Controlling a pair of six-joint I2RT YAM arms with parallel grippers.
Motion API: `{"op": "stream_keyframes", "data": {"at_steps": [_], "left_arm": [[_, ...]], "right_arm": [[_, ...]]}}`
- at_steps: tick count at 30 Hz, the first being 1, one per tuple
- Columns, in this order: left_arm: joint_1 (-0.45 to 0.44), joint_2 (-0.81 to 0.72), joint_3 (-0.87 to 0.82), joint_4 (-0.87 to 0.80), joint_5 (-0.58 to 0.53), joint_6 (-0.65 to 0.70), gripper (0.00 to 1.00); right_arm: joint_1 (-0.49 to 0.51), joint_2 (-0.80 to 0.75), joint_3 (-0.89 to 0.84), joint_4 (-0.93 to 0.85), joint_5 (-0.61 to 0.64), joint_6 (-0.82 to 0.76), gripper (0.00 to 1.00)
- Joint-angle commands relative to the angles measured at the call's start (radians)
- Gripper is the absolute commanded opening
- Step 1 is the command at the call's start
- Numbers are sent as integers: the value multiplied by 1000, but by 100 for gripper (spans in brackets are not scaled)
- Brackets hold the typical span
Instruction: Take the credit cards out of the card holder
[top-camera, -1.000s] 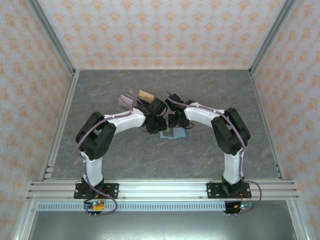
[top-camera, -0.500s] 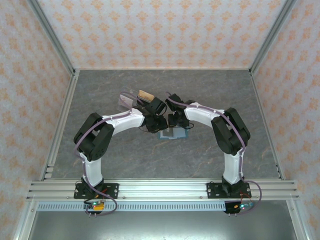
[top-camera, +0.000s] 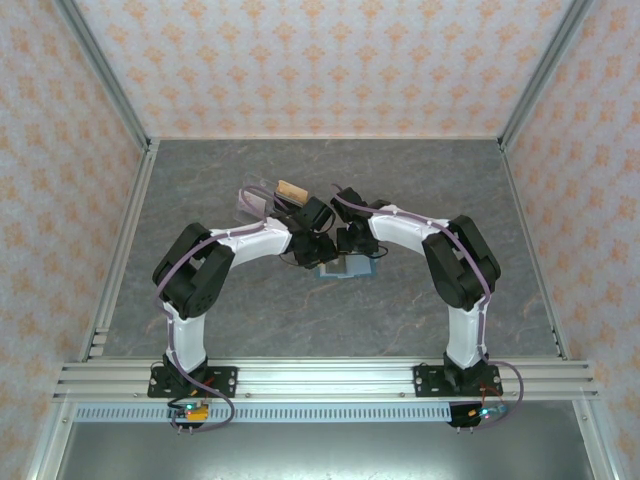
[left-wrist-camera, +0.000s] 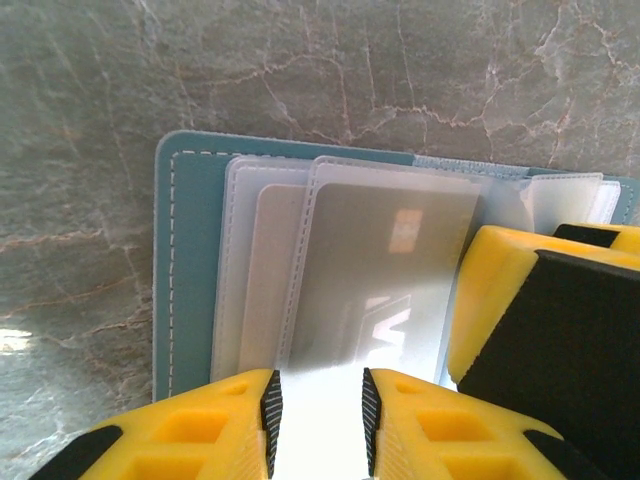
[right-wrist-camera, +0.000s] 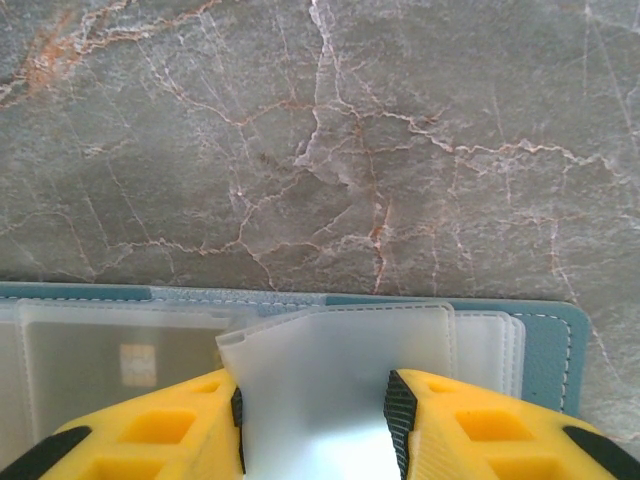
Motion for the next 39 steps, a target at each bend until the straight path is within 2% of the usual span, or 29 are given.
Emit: {"op": "stream_keyframes", "data": {"at_steps": [1,12,28,32,39], "left_arm": [[-4,-47,-16,-40,-77,14,31],[3,-78,-63,30,-46,-11,31],[2,3,-29,59,33,-8,25],[3,5,-33,77,54,-9,19],[11,-54,-63,91,37,-2,2]], "right_arm": [[-3,72,-39,-40,26,0,42],[-13,62,-53,-26,1,15,41],[-17,53,-60,-20,-3,16,39],[-18,43,-65,-13,-13,15,39],[-32,-32,-99,24,-70,32,41]]}}
